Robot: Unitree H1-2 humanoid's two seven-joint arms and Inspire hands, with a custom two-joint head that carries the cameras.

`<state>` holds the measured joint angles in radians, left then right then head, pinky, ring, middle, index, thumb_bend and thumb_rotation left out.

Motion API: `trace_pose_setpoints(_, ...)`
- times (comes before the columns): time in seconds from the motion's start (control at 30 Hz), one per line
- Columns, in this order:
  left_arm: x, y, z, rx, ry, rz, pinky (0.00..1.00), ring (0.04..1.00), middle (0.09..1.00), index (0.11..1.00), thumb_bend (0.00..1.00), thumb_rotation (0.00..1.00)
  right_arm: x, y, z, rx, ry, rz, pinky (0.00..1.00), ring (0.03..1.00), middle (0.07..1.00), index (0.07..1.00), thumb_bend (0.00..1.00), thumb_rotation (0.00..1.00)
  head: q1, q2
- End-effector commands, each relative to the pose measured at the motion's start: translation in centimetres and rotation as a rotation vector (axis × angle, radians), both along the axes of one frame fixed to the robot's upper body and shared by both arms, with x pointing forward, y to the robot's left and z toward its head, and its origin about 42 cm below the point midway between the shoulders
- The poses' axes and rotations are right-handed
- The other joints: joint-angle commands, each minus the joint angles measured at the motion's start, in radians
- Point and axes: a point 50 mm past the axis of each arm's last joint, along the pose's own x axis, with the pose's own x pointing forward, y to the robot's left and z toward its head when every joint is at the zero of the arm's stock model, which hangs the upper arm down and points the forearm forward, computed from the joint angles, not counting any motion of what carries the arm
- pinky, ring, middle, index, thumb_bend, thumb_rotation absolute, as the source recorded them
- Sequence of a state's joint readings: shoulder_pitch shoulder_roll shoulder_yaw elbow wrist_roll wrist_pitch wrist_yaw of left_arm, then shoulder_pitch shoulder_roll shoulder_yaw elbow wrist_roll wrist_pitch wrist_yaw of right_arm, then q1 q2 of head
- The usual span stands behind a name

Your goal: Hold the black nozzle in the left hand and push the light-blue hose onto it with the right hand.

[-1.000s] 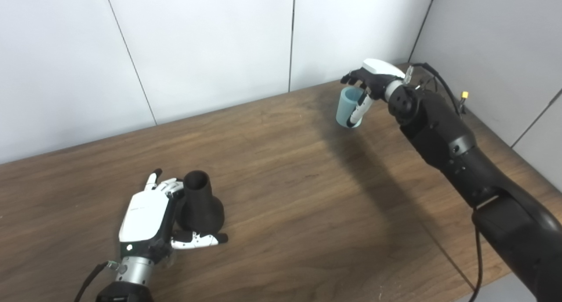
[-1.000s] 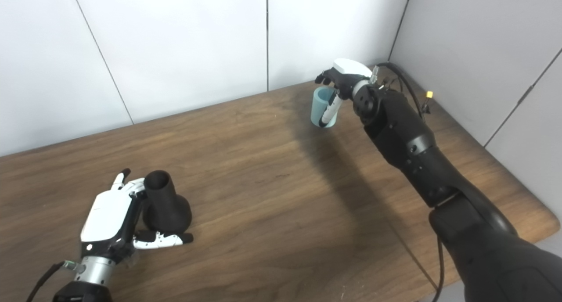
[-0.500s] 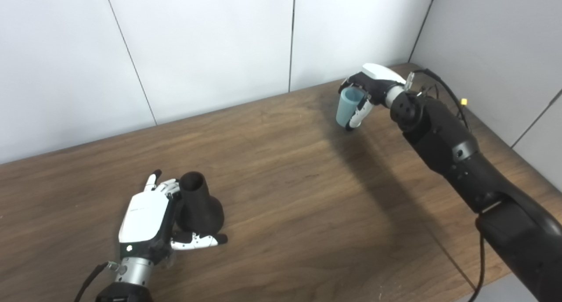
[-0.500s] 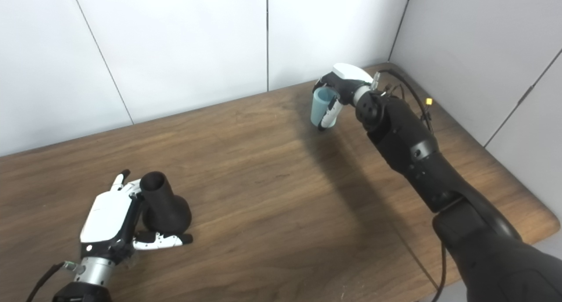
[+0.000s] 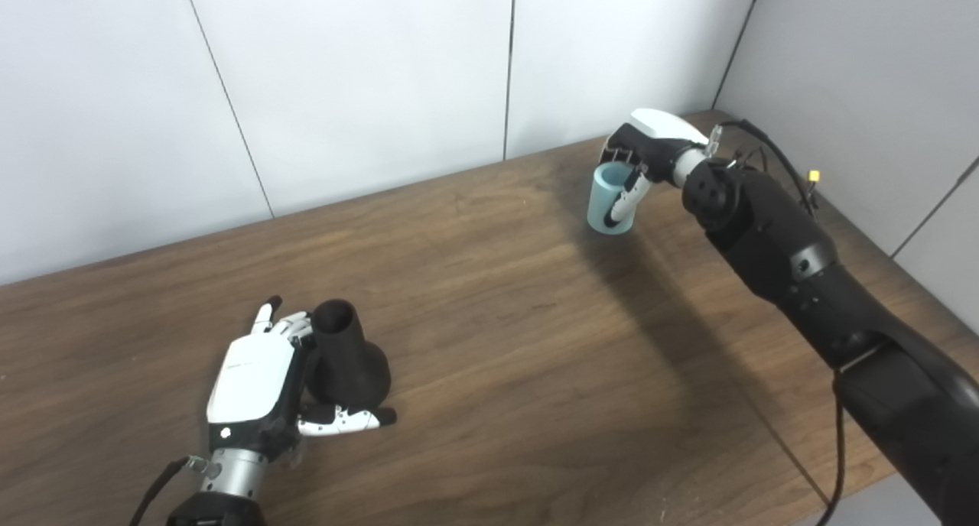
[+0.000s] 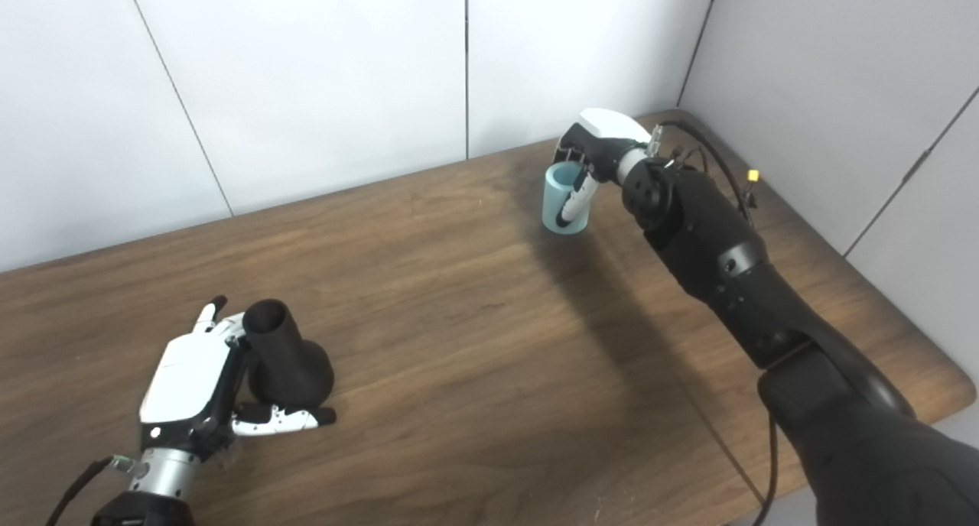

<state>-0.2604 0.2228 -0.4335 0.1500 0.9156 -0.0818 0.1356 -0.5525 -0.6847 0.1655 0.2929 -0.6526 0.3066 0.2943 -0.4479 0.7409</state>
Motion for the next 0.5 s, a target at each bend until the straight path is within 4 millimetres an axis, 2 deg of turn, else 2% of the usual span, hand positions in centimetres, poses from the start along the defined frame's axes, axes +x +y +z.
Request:
trace_pose_setpoints(0.0,-1.5,0.7,-2.1,0.006,0.047,0.013,1.0,0.813,0.714,0.483,0.52,0.05,0.5,-1.0,3.4,-0.03,-0.111,-0.009,0.41,0.408,0.485,0.507,0.52,0.0,0.001,0.002)
trace_pose_setpoints(0.23,-1.6,0.5,-2.1,0.012,0.048,0.007,1.0,0.815,0.715,0.483,0.52,0.05,0.0,-0.7,3.8,-0.037,-0.147,0.025,0.41,0.397,0.493,0.513,0.52,0.0,0.026,0.003)
trace_pose_setpoints(0.47,-1.7,0.2,-2.0,0.015,0.053,0.005,1.0,0.811,0.719,0.483,0.52,0.05,-2.0,2.1,6.4,-0.036,-0.264,0.132,0.4,0.407,0.499,0.505,0.52,0.0,0.066,0.005)
